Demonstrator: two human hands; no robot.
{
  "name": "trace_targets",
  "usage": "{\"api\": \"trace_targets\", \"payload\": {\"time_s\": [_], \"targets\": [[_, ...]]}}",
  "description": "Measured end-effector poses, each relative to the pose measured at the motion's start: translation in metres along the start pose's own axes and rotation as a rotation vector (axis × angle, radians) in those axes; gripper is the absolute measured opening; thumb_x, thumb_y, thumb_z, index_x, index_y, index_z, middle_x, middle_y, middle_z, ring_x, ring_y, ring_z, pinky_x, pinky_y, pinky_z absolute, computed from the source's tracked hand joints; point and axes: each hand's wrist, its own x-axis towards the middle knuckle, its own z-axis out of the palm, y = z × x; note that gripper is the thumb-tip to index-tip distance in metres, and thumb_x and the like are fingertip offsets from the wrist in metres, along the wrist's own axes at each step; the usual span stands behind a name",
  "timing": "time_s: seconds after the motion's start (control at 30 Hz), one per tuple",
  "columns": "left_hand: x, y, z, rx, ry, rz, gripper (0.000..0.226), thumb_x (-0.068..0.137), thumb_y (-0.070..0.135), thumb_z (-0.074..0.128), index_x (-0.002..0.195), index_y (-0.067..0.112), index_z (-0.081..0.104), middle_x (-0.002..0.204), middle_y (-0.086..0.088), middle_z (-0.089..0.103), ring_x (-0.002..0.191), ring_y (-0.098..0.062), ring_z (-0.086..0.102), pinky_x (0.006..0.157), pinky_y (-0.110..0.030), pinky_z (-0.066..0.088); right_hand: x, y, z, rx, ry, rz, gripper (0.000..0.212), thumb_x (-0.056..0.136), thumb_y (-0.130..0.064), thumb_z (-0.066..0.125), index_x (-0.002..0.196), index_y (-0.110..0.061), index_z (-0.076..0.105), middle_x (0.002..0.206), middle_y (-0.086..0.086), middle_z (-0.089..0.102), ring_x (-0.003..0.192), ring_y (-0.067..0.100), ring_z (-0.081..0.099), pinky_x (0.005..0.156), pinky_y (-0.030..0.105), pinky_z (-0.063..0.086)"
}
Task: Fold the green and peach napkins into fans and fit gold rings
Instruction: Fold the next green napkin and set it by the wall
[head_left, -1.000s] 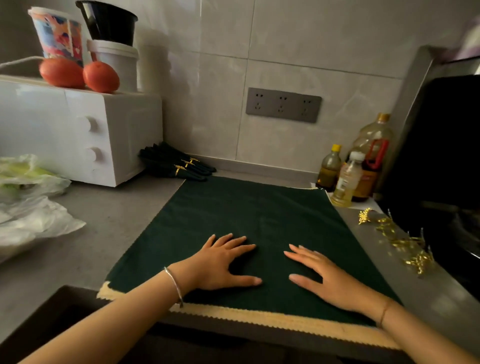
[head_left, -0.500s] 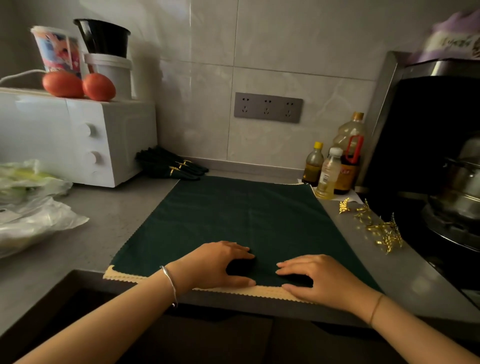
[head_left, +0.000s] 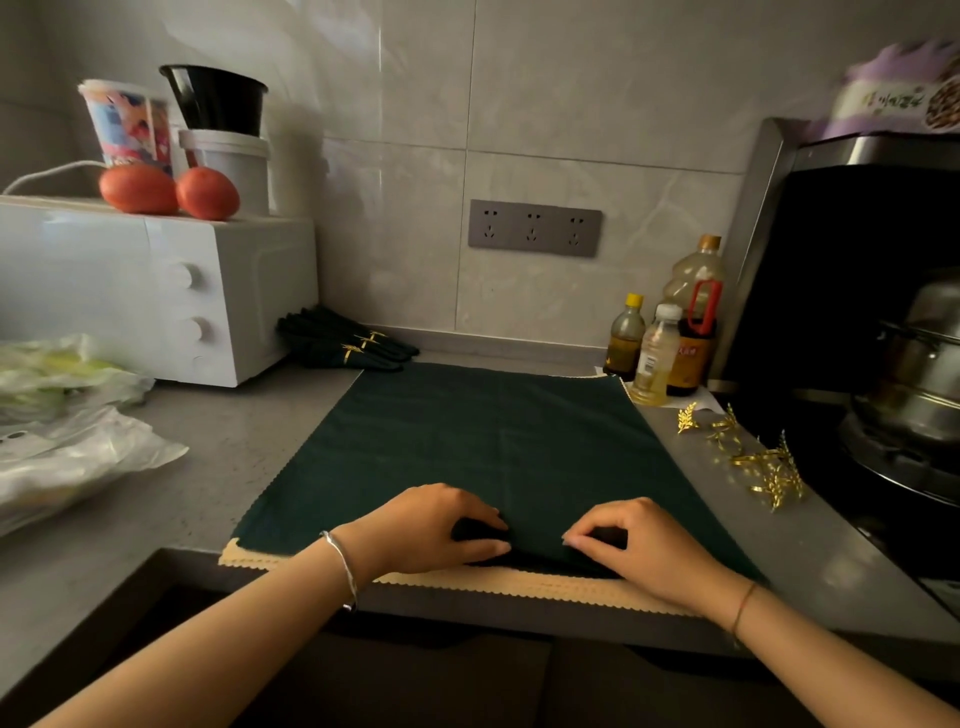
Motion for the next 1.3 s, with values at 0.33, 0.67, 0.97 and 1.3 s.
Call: {"api": "trace_targets", "payload": {"time_s": [0.33,0.67,0.97,1.3], "targets": [[-0.003,-0.005,-0.001,0.121,0.003,0.040,0.036,0.095,0.045,0.047,0.128,0.033,0.056,0.133,0.017,0.055,0.118,-0.002,0.052,0.101,-0.023,0.042,-0.002,-0.001,0.002,-0.237,-0.061,-0.068,0.029,0.093,-0.041,0.051,0.122,-0.040,0.058,0.124,-0.026,0.056,0.115,-0.012,0.045,0.100,0.008,0.032],[-0.015,-0.041,-0.054,0.048,-0.081,-0.328,0.027,0.099,0.028,0.046,0.120,0.020,0.061,0.115,0.003,0.064,0.100,-0.012,0.060,0.091,-0.026,0.046,0.015,0.027,-0.049,-0.125,-0.262,0.198,0.025,0.096,-0.032,0.049,0.114,-0.029,0.065,0.107,-0.016,0.065,0.091,-0.001,0.061,0.082,0.018,0.049],[-0.008,-0.027,-0.101,-0.227,-0.611,-0.537,0.029,0.087,0.043,0.062,0.109,0.025,0.058,0.095,0.015,0.061,0.080,0.001,0.060,0.068,-0.014,0.048,0.028,0.007,-0.112,-0.118,-0.790,0.535,0.047,0.076,-0.050,0.067,0.111,-0.024,0.050,0.111,-0.008,0.060,0.097,0.005,0.061,0.087,0.021,0.052],[0.048,-0.092,-0.109,-0.039,-0.269,-0.393,0.024,0.087,0.040,0.063,0.098,0.022,0.072,0.077,0.014,0.064,0.067,0.001,0.057,0.066,-0.010,0.043,0.093,0.044,-0.099,-0.073,-0.516,0.438,0.025,0.087,-0.044,0.058,0.087,-0.020,0.065,0.083,-0.003,0.068,0.065,0.000,0.059,0.062,0.015,0.046]]}}
